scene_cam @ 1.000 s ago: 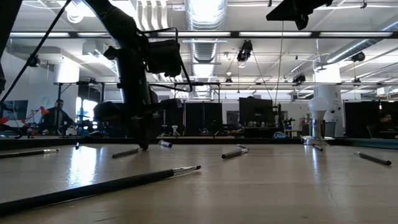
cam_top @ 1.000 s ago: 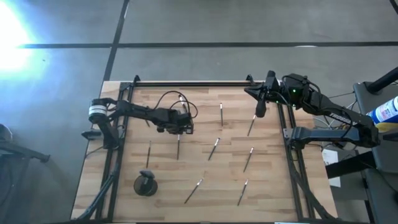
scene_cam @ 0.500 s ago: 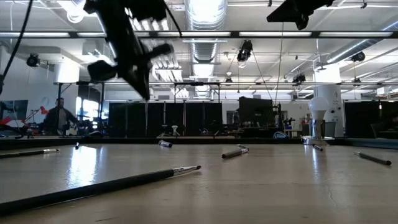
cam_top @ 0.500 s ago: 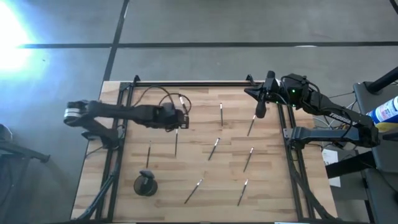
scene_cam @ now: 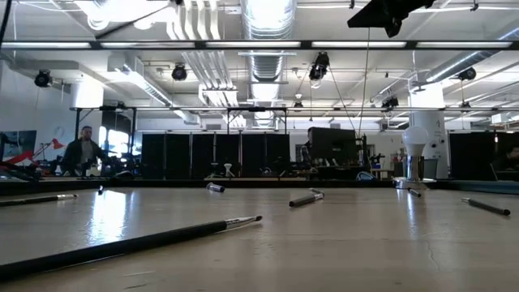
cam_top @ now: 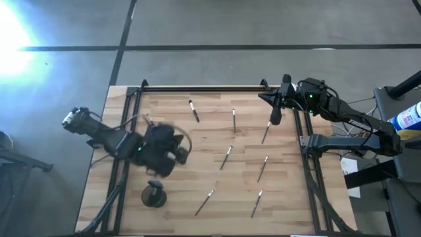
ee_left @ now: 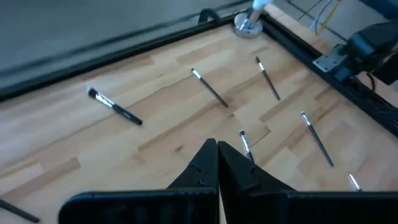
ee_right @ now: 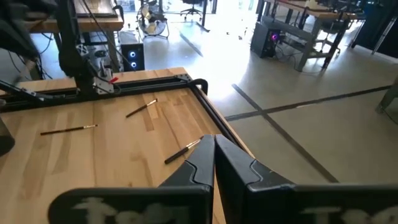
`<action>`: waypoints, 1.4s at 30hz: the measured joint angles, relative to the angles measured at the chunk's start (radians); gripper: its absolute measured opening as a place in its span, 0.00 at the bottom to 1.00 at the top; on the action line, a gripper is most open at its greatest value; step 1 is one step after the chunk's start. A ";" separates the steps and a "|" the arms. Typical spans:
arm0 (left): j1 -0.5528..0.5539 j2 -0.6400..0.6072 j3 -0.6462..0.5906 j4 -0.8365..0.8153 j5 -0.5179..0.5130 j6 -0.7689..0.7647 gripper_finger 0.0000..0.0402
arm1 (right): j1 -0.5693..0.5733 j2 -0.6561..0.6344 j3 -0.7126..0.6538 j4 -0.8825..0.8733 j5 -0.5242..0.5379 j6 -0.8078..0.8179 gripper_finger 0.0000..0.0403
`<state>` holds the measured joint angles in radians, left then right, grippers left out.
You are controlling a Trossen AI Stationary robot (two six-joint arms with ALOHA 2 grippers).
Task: Pick & Place Makeup Brushes
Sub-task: Put the eyeshadow brush into the makeup holder
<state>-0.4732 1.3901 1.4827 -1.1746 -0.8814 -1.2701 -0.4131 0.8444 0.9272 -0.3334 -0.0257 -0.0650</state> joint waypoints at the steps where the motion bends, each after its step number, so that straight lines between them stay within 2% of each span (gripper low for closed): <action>1: -0.028 0.009 0.014 -0.040 -0.024 -0.031 0.00 | 0.000 0.000 0.000 0.000 0.000 0.000 0.02; 7: -0.169 0.035 0.023 -0.158 -0.122 -0.183 0.00 | 0.000 0.000 0.000 0.008 0.011 0.010 0.02; 13: -0.306 0.023 -0.030 -0.169 -0.168 -0.254 0.00 | 0.000 0.000 0.000 0.047 0.030 0.025 0.02; 20: -0.479 0.021 -0.094 -0.171 -0.272 -0.377 0.00 | 0.001 0.000 0.000 0.128 0.030 0.130 0.02; 25: -0.573 0.021 -0.178 -0.166 -0.278 -0.439 0.00 | 0.001 0.000 0.000 0.148 0.030 0.187 0.02; 31: -0.639 0.021 -0.292 -0.101 -0.285 -0.490 0.00 | 0.001 0.000 0.000 0.190 0.030 0.223 0.02; 42: -0.664 0.022 -0.491 0.143 -0.317 -0.447 0.00 | 0.001 0.001 0.000 0.213 0.056 0.253 0.02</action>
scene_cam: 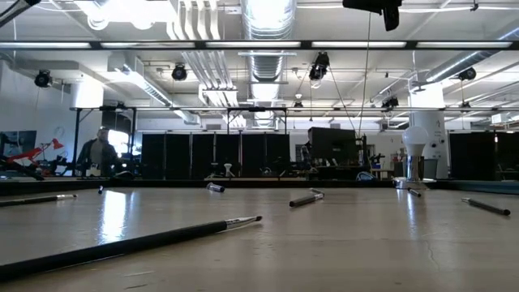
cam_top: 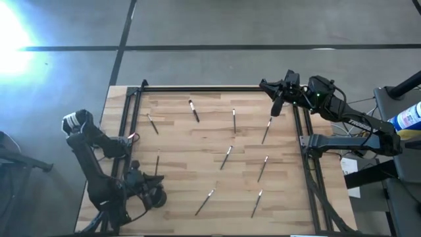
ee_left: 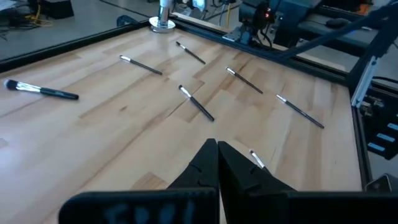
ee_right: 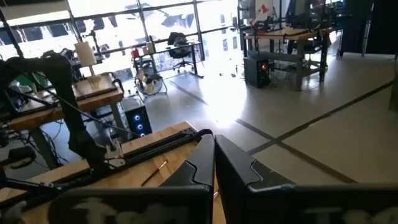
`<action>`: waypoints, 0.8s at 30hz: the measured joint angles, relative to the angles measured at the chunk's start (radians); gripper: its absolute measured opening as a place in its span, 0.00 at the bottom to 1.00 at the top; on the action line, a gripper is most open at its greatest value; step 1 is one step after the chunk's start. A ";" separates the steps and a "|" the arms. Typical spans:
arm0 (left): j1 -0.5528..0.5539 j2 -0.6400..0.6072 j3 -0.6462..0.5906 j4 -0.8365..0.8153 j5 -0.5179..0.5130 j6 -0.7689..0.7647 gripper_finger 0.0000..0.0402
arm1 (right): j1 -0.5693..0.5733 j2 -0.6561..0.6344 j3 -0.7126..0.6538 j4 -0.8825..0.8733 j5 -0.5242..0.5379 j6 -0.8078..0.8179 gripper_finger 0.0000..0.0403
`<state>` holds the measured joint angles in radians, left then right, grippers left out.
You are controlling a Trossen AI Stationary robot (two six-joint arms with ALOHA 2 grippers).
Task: Pick & Place Makeup Brushes
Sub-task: Put the eyeshadow brush into the makeup holder
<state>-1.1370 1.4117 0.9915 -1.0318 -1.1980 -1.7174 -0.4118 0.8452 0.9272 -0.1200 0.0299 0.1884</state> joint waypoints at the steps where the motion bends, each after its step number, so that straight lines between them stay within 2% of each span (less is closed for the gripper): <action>1: 0.000 0.000 -0.010 0.019 0.002 0.010 0.00 | 0.000 0.000 0.000 0.000 0.000 0.005 0.02; 7: -0.006 0.000 -0.028 0.115 0.010 0.104 0.00 | 0.002 0.000 0.000 -0.001 0.000 0.022 0.02; 13: -0.006 0.000 0.010 0.116 0.075 0.115 0.00 | 0.002 0.000 0.000 -0.001 0.000 0.022 0.02; 20: -0.006 -0.002 0.056 0.115 0.092 0.127 0.00 | 0.001 0.002 0.000 -0.004 0.000 0.014 0.02; 24: -0.006 -0.004 0.061 0.115 0.158 0.122 0.00 | 0.001 0.002 0.000 -0.004 0.000 0.014 0.02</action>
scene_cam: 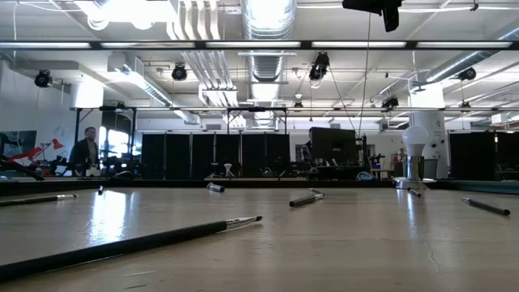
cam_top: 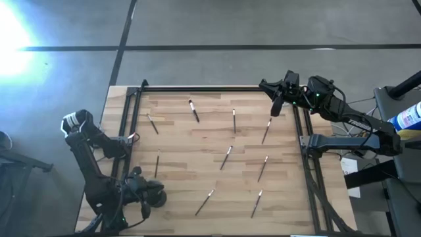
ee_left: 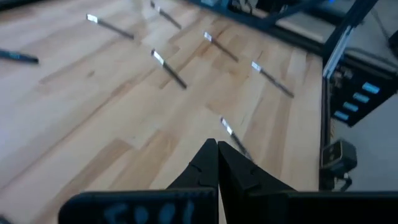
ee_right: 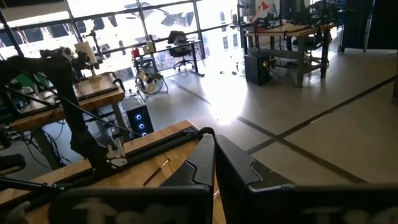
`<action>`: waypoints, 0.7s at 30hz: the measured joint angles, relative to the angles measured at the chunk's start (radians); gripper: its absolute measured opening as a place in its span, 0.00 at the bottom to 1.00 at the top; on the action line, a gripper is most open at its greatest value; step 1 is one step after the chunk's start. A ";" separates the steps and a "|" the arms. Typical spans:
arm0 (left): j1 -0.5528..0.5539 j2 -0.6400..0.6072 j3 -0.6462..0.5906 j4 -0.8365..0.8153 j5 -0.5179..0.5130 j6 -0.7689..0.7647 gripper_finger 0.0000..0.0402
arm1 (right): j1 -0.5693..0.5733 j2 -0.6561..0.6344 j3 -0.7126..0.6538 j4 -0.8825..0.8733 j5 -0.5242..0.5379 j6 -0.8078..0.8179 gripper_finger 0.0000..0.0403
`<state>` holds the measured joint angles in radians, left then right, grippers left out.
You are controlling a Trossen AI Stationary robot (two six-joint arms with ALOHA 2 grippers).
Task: Pick & Place Makeup Brushes
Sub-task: Put the eyeshadow brush into the makeup holder
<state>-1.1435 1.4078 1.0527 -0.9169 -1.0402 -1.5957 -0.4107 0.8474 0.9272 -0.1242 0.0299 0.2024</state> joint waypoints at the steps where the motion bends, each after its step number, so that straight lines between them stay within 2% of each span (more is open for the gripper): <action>1: 0.000 0.000 -0.001 0.001 0.015 -0.007 0.00 | 0.000 0.000 0.000 0.000 0.000 0.000 0.02; 7: 0.002 0.000 -0.024 0.001 0.029 -0.096 0.00 | 0.000 0.000 0.000 0.000 0.000 -0.004 0.02; 15: 0.019 0.000 -0.059 0.000 0.034 -0.102 0.00 | 0.000 0.000 0.000 0.000 -0.003 -0.030 0.02; 21: 0.050 0.000 -0.060 0.000 0.080 -0.104 0.08 | 0.000 0.000 0.000 -0.001 -0.007 -0.049 0.02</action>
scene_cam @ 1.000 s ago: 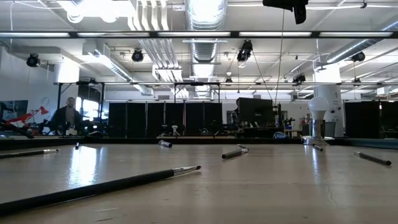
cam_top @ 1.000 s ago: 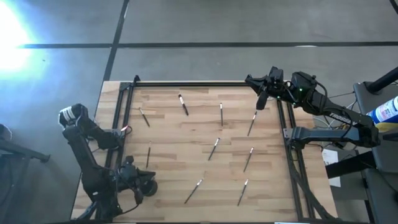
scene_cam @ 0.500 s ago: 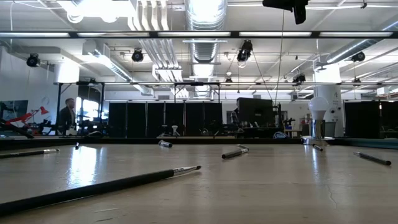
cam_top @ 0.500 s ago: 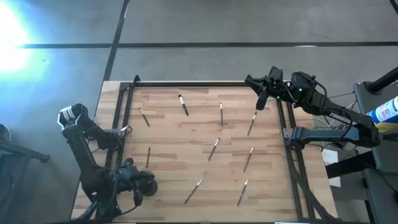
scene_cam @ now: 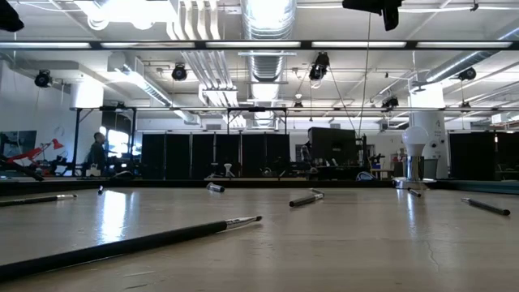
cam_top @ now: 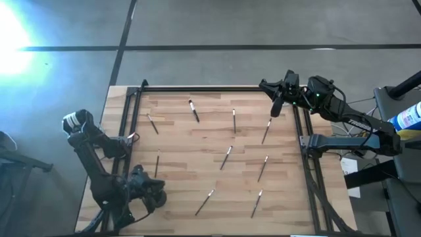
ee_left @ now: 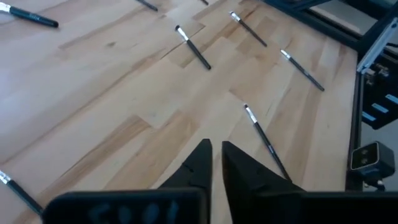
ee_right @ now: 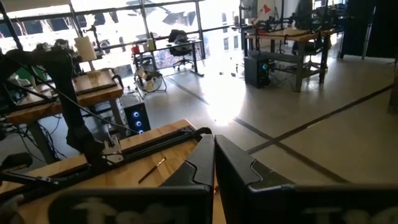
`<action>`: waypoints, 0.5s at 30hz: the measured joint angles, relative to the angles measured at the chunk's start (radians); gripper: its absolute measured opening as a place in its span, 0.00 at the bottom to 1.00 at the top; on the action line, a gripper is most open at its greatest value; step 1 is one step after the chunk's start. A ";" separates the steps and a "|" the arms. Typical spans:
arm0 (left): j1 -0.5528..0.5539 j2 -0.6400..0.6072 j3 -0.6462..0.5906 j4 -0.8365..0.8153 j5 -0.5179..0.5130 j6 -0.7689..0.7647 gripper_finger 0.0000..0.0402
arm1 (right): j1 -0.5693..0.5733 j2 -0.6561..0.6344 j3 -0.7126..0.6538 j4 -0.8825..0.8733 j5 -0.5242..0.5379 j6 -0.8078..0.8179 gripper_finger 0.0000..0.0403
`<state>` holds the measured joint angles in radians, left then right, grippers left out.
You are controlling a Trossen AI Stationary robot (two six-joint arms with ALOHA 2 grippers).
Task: Pick & Place Makeup Brushes
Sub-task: Put the eyeshadow brush into the makeup holder, then put the eyebrow brush into the holder
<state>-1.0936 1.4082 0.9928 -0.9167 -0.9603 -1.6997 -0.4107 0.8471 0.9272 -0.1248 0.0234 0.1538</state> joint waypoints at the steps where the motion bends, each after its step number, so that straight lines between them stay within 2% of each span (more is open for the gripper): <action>1: 0.001 0.000 0.000 0.000 0.007 0.002 0.10 | 0.000 0.000 0.000 0.000 -0.001 -0.002 0.02; 8: 0.001 -0.029 0.047 -0.008 0.032 0.034 0.22 | 0.000 -0.002 0.000 0.000 -0.005 -0.008 0.02; 12: 0.023 -0.106 0.106 -0.047 0.027 0.044 0.21 | 0.000 -0.003 0.000 -0.030 -0.005 0.002 0.02; 15: 0.045 -0.185 0.114 -0.050 -0.023 0.062 0.18 | 0.000 -0.003 0.000 -0.105 -0.024 0.006 0.02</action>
<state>-1.0481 1.2234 1.1072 -0.9670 -0.9833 -1.6378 -0.4107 0.8445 0.9276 -0.2302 -0.0003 0.1602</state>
